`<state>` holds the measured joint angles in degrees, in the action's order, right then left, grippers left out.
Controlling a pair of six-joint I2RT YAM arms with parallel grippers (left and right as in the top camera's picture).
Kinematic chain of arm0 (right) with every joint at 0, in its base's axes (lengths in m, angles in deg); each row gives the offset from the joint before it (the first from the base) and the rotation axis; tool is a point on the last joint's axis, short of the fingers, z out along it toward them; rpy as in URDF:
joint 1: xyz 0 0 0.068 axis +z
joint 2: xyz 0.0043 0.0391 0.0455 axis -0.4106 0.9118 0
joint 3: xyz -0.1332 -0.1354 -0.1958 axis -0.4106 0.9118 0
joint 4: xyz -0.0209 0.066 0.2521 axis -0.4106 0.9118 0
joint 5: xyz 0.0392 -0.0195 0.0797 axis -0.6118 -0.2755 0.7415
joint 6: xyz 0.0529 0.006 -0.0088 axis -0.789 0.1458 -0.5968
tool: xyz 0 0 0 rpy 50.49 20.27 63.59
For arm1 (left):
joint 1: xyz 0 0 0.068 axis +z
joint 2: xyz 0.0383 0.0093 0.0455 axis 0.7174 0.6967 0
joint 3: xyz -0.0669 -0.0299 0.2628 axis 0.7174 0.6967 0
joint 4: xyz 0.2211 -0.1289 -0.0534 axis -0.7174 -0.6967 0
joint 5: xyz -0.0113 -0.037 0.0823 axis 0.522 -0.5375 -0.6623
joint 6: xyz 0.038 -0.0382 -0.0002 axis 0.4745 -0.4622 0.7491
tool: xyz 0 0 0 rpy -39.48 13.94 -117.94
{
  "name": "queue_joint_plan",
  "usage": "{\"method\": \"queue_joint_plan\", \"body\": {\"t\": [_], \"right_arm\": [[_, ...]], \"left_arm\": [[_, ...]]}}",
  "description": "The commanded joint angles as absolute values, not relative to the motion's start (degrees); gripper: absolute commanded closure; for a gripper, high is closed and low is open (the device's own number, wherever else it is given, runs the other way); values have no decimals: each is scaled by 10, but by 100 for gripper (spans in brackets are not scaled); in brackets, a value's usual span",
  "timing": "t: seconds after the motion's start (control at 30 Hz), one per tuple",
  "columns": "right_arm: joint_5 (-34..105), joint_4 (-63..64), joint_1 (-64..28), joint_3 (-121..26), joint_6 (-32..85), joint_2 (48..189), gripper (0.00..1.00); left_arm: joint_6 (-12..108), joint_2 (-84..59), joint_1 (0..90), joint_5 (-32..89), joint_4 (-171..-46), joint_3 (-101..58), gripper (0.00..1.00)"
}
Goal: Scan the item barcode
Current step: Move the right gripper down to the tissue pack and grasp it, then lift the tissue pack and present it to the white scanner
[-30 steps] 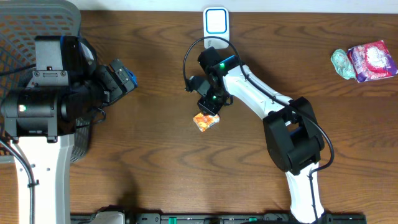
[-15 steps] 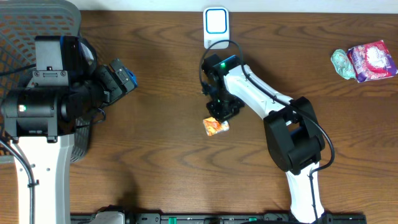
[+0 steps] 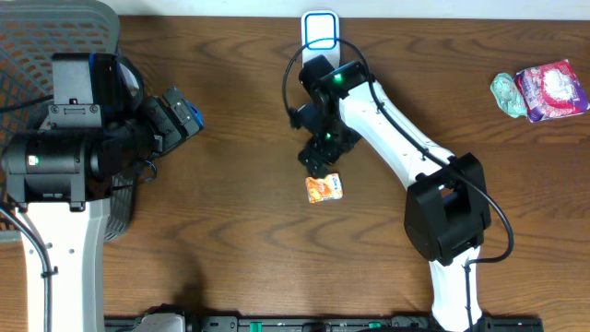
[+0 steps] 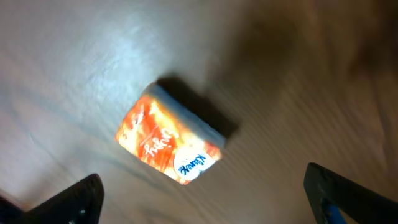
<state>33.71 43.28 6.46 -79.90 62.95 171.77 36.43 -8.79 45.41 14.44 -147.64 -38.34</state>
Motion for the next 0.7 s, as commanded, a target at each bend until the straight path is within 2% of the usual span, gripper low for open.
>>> {"method": "queue_joint_plan", "body": {"t": [0.0,0.1,0.17,0.23,0.33,0.5,0.57,0.67], "right_arm": [[360,437,62,-756,820,1714,14],[415,436,61,-726,888,1714,25],[449,424,61,-710,919,1714,37],[458,399,61,-693,919,1714,37],[458,369,63,-672,917,1714,51],[450,329,61,-647,874,1714,66],[443,320,58,-636,854,1714,76],[425,308,56,-626,800,1714,85]], "left_arm": [[372,-90,457,144,-1478,-387,2],[372,-90,457,145,-1478,-387,2],[372,-90,457,144,-1478,-387,2],[372,-90,457,145,-1478,-387,2],[372,-90,457,144,-1478,-387,2],[372,-90,457,144,-1478,-387,2],[372,-90,457,145,-1478,-387,2],[372,-90,457,144,-1478,-387,2]]}}
